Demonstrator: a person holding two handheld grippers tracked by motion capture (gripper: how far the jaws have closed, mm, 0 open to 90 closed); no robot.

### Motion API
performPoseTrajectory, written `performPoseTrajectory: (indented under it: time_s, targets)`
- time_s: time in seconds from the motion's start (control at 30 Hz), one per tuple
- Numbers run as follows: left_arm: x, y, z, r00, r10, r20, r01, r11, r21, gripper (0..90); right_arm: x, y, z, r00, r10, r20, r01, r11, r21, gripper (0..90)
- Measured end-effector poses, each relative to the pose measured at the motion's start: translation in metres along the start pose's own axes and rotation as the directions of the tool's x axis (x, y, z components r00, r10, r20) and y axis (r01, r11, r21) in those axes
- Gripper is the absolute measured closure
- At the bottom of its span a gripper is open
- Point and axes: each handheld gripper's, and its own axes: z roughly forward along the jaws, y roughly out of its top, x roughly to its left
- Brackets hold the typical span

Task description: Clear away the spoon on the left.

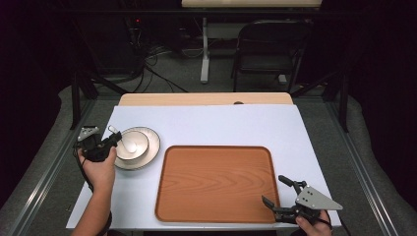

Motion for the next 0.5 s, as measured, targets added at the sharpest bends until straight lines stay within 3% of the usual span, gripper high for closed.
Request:
performPoseTrajectory:
  time_s: [0.5]
  targets:
    - [-0.017,0.028,-0.027,0.9954,0.086,0.042,-0.086,0.9962,-0.012,85.8,0.000,0.000,0.000,1.0000,0.001,0.002,-0.001,1.000,0.000,14.4]
